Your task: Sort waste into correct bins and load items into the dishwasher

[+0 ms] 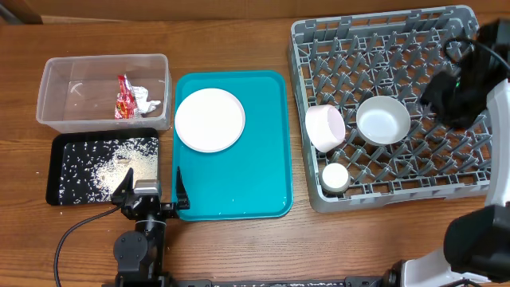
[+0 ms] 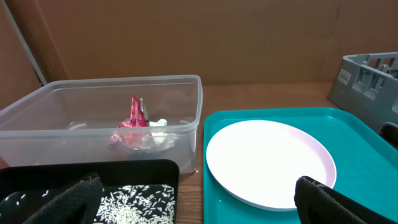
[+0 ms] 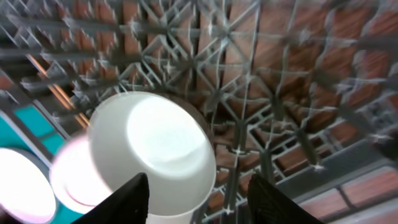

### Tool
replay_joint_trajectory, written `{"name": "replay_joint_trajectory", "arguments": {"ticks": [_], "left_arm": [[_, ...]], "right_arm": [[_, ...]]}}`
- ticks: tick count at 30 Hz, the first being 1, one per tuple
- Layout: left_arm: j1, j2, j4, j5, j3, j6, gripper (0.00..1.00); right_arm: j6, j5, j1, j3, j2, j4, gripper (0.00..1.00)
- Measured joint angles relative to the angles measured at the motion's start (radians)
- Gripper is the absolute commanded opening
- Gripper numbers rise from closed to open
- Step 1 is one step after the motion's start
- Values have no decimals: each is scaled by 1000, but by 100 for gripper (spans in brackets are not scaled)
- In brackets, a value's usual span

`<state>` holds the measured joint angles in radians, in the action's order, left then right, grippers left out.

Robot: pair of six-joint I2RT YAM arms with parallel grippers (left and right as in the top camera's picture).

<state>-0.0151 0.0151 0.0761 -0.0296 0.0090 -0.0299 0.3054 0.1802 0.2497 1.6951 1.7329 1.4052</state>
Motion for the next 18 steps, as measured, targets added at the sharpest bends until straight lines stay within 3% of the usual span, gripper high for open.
{"name": "replay_joint_trajectory", "arguments": {"ticks": [9,12,15,17,18], "left_arm": [[0,0,1,0,0,0,100],[0,0,1,0,0,0,100],[0,0,1,0,0,0,100],[0,0,1,0,0,0,100],[0,0,1,0,0,0,100]], "right_arm": [[-5,35,1,-211,2,-139,34],[12,14,1,-213,2,-142,15],[18,3,1,-213,2,-154,7],[19,0,1,-213,2,-159,8],[21,-2,1,-213,2,-162,14]]}}
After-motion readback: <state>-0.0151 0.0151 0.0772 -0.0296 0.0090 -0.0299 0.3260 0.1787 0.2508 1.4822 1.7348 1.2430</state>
